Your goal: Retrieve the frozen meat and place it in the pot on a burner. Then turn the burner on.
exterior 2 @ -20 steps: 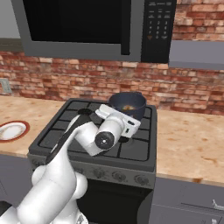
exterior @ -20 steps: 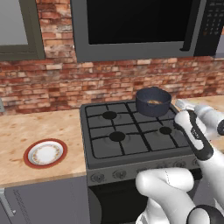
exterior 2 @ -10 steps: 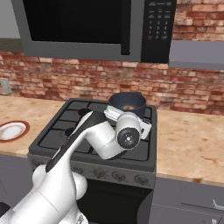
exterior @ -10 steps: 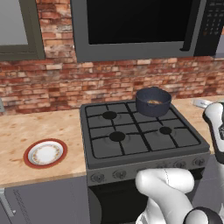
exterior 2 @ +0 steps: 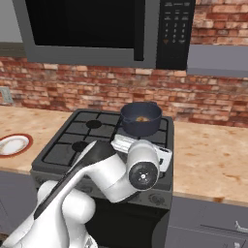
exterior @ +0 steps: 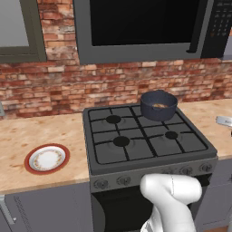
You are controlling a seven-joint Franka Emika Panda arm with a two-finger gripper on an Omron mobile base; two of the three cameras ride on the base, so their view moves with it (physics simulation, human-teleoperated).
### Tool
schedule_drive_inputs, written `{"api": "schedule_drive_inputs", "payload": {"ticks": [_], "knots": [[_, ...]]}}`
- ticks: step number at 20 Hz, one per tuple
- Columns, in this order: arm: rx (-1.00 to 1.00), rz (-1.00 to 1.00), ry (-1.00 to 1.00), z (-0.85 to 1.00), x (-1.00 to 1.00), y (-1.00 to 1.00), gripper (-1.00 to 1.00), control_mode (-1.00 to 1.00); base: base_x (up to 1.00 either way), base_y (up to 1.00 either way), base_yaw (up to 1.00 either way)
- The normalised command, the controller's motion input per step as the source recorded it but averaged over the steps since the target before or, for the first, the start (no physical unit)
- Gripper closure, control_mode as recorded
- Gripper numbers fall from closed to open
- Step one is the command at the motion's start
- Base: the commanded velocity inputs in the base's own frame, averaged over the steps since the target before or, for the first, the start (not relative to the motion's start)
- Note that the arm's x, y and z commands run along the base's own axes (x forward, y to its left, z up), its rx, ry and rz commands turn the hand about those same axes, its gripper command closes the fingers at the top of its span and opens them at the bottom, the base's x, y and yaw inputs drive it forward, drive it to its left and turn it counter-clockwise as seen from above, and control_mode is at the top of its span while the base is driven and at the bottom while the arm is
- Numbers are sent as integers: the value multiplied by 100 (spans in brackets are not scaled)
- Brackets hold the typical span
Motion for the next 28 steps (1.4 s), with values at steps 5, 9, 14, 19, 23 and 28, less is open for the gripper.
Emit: {"api": "schedule_drive_inputs", "payload": {"ticks": [5, 9, 14, 19, 23, 28], "knots": [[-27, 1, 0, 0, -60, -18, -100, -100, 0, 0, 0], [-29, 0, 0, -9, -40, -35, -100, -100, 0, 0, 0], [-23, 0, 0, -36, -53, -42, -100, -100, 0, 0, 0], [-11, -2, 9, -84, -35, -21, -100, -100, 0, 0, 0], [1, -4, 3, -42, -24, -7, -100, -100, 0, 0, 0], [6, -8, 0, -66, -17, 0, -100, -100, 0, 0, 0]]}}
